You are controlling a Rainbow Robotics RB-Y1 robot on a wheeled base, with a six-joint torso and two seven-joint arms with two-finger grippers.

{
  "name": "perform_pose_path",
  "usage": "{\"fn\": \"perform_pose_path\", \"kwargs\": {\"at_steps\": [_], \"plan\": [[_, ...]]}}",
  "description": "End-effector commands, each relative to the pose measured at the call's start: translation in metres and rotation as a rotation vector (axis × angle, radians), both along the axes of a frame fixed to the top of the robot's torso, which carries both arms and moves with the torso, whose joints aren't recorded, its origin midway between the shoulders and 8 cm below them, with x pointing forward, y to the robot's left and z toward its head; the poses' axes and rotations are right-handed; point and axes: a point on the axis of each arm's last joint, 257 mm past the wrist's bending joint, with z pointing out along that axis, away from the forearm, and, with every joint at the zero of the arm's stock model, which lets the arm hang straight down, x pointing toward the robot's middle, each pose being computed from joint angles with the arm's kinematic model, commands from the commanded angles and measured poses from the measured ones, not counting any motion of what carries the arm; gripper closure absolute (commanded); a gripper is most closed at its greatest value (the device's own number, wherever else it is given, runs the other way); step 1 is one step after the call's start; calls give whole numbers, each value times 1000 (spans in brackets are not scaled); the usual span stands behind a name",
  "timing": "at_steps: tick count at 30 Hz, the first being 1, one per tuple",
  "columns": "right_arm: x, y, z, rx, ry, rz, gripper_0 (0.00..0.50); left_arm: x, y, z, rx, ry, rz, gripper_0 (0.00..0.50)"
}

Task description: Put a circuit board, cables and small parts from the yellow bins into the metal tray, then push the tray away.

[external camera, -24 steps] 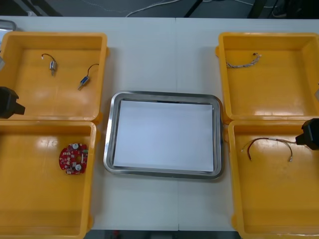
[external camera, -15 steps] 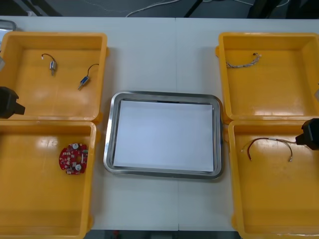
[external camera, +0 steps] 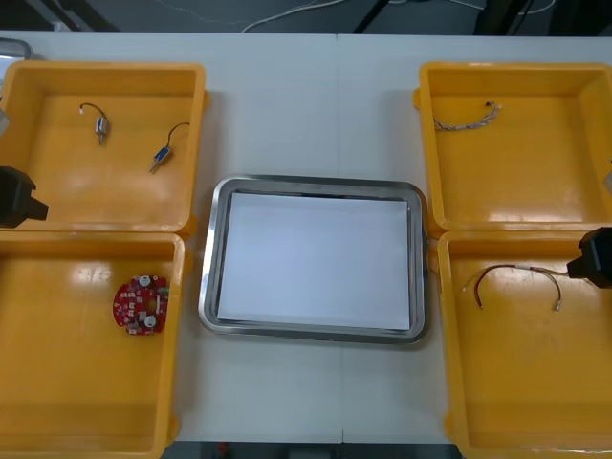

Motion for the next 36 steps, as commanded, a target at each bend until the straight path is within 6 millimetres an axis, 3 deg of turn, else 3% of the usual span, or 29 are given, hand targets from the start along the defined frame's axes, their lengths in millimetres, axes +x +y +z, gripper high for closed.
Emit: {"fn": "perform_pose_path", "kwargs": {"at_steps": [1, 36], "plan": [[2, 0, 8, -6, -36, 13, 0, -2, 3, 7, -15, -23, 44, 0], [2, 0, 8, -6, -36, 13, 0, -2, 3, 7, -15, -23, 44, 0]]}}
